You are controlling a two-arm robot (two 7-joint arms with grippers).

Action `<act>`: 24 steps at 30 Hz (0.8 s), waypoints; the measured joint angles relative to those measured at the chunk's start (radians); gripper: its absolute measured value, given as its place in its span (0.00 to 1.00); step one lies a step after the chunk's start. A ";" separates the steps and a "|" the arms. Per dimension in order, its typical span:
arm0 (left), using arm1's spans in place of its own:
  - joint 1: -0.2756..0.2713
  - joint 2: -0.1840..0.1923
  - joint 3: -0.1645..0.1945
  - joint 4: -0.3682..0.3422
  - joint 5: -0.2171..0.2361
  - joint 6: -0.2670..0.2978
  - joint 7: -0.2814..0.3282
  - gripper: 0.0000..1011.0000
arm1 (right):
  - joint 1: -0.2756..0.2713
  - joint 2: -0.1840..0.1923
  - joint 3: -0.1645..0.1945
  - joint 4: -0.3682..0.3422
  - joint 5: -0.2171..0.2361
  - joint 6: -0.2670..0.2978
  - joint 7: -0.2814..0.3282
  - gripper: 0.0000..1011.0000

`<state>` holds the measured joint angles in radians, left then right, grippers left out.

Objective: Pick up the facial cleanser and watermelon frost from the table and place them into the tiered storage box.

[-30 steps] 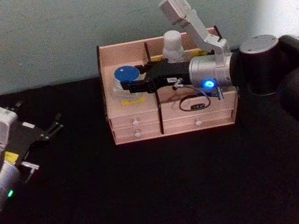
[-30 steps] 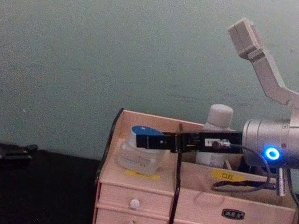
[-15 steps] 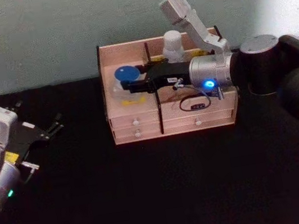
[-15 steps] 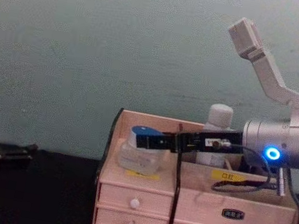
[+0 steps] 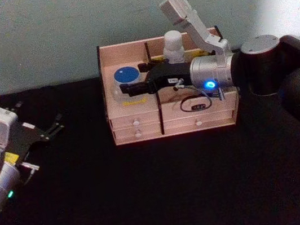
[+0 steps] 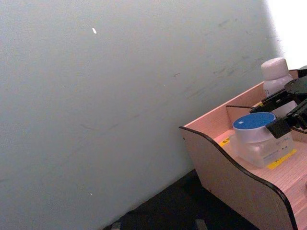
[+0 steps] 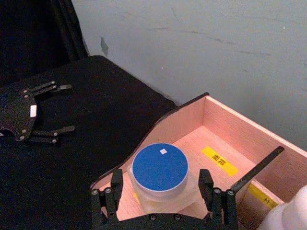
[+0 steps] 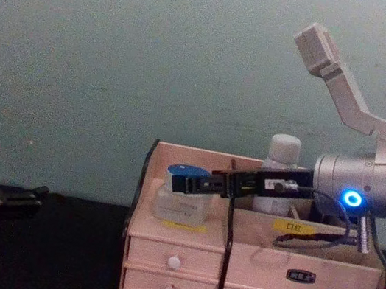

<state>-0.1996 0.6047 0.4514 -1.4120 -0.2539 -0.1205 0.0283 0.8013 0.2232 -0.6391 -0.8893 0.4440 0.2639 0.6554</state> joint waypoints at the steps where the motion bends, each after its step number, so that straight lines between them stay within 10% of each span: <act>1: 0.000 0.000 0.000 0.000 0.000 0.000 0.000 0.99 | 0.000 0.000 0.000 0.000 0.000 0.000 0.000 0.99; 12: 0.000 0.000 0.000 0.000 0.000 0.000 0.000 0.99 | -0.012 0.009 0.006 -0.029 0.000 -0.003 -0.005 0.99; 24: 0.000 0.000 0.000 0.000 0.000 0.000 0.000 0.99 | -0.143 0.128 0.065 -0.309 0.056 0.007 -0.028 0.99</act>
<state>-0.1995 0.6047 0.4514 -1.4120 -0.2539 -0.1206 0.0282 0.6582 0.3510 -0.5746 -1.1979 0.5005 0.2704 0.6274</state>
